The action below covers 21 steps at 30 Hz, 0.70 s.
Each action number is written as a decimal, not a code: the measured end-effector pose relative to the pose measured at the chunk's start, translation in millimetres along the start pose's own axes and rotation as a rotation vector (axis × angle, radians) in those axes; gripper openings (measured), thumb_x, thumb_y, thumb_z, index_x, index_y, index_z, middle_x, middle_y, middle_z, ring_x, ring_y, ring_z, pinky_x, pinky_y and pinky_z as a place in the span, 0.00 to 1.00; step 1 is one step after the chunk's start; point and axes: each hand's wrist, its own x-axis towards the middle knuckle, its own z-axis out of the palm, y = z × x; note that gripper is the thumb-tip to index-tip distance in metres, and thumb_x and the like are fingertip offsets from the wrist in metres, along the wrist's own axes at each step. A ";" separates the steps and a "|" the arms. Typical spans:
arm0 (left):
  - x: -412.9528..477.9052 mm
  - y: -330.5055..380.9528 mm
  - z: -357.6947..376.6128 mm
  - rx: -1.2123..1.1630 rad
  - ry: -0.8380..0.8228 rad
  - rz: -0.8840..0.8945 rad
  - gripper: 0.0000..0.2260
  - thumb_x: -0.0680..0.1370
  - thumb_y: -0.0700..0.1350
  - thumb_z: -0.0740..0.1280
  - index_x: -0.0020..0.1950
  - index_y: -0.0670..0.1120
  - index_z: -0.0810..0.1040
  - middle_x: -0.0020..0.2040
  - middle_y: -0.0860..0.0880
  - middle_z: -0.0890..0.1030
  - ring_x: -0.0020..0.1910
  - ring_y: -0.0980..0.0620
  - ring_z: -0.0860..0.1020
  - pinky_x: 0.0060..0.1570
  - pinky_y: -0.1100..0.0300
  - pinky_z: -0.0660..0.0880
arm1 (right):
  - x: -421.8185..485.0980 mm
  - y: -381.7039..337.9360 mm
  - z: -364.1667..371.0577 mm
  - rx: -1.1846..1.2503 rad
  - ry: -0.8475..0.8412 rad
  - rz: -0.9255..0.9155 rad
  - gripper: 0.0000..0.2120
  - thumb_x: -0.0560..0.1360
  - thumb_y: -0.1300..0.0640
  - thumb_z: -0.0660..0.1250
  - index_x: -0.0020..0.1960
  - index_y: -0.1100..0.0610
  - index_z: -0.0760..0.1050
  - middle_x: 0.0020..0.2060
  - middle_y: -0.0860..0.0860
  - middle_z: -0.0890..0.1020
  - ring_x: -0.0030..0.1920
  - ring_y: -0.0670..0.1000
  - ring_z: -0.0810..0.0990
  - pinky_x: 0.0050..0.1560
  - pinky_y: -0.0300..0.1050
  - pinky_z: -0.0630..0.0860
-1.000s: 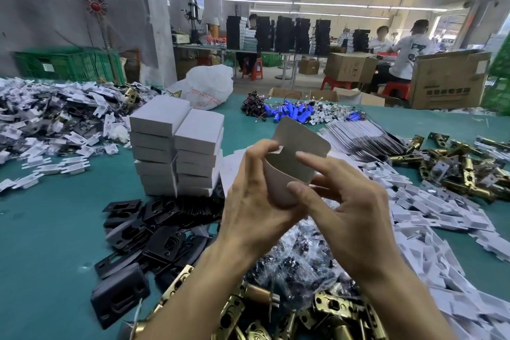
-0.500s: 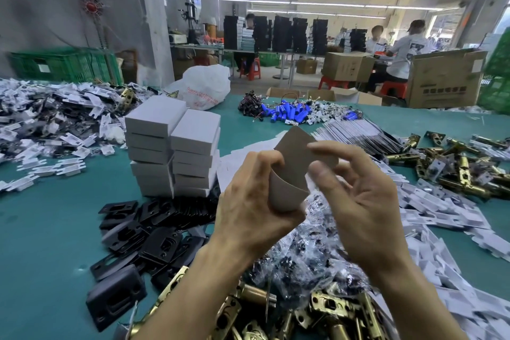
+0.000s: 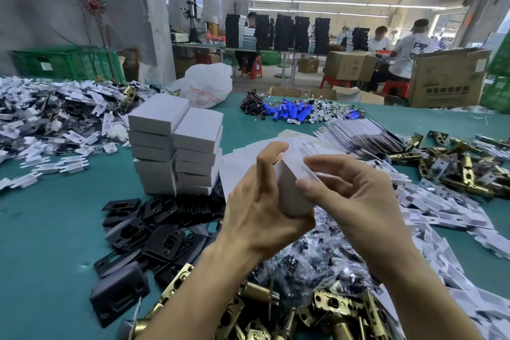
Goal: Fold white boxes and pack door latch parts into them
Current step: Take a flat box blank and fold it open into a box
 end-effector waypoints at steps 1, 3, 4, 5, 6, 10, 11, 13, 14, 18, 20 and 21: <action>-0.2 0.8 -0.5 -0.001 0.001 0.000 0.36 0.64 0.53 0.71 0.65 0.60 0.53 0.56 0.52 0.78 0.42 0.45 0.80 0.36 0.48 0.78 | -0.3 0.1 0.5 0.000 0.000 -0.001 0.13 0.64 0.56 0.75 0.49 0.54 0.83 0.43 0.52 0.87 0.48 0.50 0.86 0.43 0.40 0.81; -0.2 1.5 -1.9 0.004 0.004 0.009 0.37 0.64 0.55 0.71 0.66 0.60 0.53 0.57 0.51 0.78 0.41 0.44 0.80 0.36 0.49 0.78 | -0.6 -0.6 1.5 -0.014 0.013 -0.017 0.10 0.67 0.58 0.76 0.48 0.54 0.83 0.42 0.51 0.87 0.47 0.49 0.86 0.44 0.39 0.81; -0.3 1.5 -2.6 0.010 0.001 0.018 0.37 0.64 0.56 0.70 0.67 0.59 0.53 0.57 0.51 0.78 0.42 0.45 0.80 0.36 0.50 0.78 | -0.8 -1.1 1.5 -0.023 0.022 -0.027 0.09 0.68 0.60 0.75 0.48 0.54 0.83 0.42 0.50 0.87 0.46 0.49 0.86 0.44 0.38 0.81; -0.4 1.2 -3.0 0.018 -0.008 0.025 0.37 0.64 0.58 0.68 0.68 0.59 0.53 0.57 0.51 0.77 0.42 0.45 0.79 0.36 0.51 0.78 | -0.9 -1.8 1.1 -0.033 0.032 -0.038 0.08 0.69 0.59 0.75 0.48 0.54 0.83 0.42 0.50 0.87 0.46 0.48 0.86 0.44 0.37 0.81; -0.6 1.3 -3.0 0.025 -0.020 0.025 0.38 0.64 0.60 0.67 0.69 0.59 0.53 0.57 0.51 0.77 0.42 0.46 0.79 0.37 0.52 0.77 | -1.0 -2.6 0.4 -0.039 0.041 -0.048 0.08 0.69 0.58 0.74 0.48 0.54 0.83 0.42 0.49 0.87 0.45 0.47 0.86 0.44 0.37 0.80; -1.6 0.8 -1.0 0.042 -0.062 0.012 0.41 0.62 0.60 0.66 0.72 0.60 0.51 0.59 0.49 0.76 0.44 0.46 0.78 0.40 0.53 0.75 | -0.8 -3.7 -1.5 -0.014 0.097 -0.055 0.05 0.69 0.61 0.74 0.45 0.58 0.83 0.40 0.53 0.87 0.42 0.50 0.86 0.44 0.41 0.82; -1.8 0.2 -0.6 0.046 -0.065 0.011 0.41 0.62 0.60 0.66 0.72 0.60 0.51 0.59 0.49 0.76 0.44 0.46 0.77 0.40 0.52 0.76 | -1.1 -3.4 -1.6 -0.010 0.109 -0.055 0.04 0.69 0.63 0.75 0.44 0.59 0.82 0.40 0.54 0.87 0.42 0.52 0.86 0.45 0.43 0.82; -2.1 -0.5 0.2 0.062 -0.071 0.009 0.42 0.62 0.60 0.66 0.72 0.60 0.51 0.59 0.49 0.75 0.43 0.47 0.76 0.39 0.51 0.76 | -1.3 -2.8 -1.8 -0.018 0.121 -0.049 0.04 0.69 0.65 0.75 0.42 0.61 0.81 0.40 0.55 0.86 0.43 0.53 0.86 0.46 0.45 0.83; -2.3 -0.5 0.7 0.073 -0.075 0.008 0.42 0.62 0.60 0.66 0.72 0.60 0.51 0.58 0.49 0.75 0.43 0.47 0.76 0.39 0.52 0.76 | -1.2 -2.5 -2.2 -0.027 0.124 -0.042 0.04 0.70 0.66 0.75 0.41 0.62 0.81 0.41 0.55 0.86 0.43 0.53 0.86 0.46 0.46 0.83; -2.3 -0.2 2.3 0.116 -0.054 0.025 0.41 0.62 0.59 0.67 0.72 0.59 0.53 0.57 0.50 0.75 0.41 0.52 0.70 0.37 0.56 0.69 | -0.5 -1.6 -3.7 -0.062 0.128 -0.031 0.05 0.71 0.68 0.74 0.39 0.62 0.80 0.40 0.54 0.86 0.42 0.52 0.86 0.47 0.46 0.83; -2.1 0.8 3.1 0.116 -0.045 0.032 0.42 0.62 0.57 0.68 0.72 0.62 0.51 0.55 0.50 0.76 0.40 0.52 0.69 0.36 0.56 0.68 | 0.2 -1.6 -5.2 -0.091 0.128 -0.041 0.06 0.71 0.68 0.74 0.38 0.61 0.80 0.40 0.53 0.86 0.41 0.51 0.86 0.46 0.45 0.83; -2.3 2.0 3.4 0.111 -0.046 0.037 0.43 0.62 0.56 0.68 0.72 0.63 0.50 0.54 0.49 0.76 0.39 0.52 0.69 0.35 0.56 0.68 | 0.5 -1.8 -6.2 -0.102 0.119 -0.047 0.07 0.71 0.68 0.74 0.38 0.60 0.81 0.40 0.53 0.87 0.42 0.51 0.86 0.46 0.45 0.83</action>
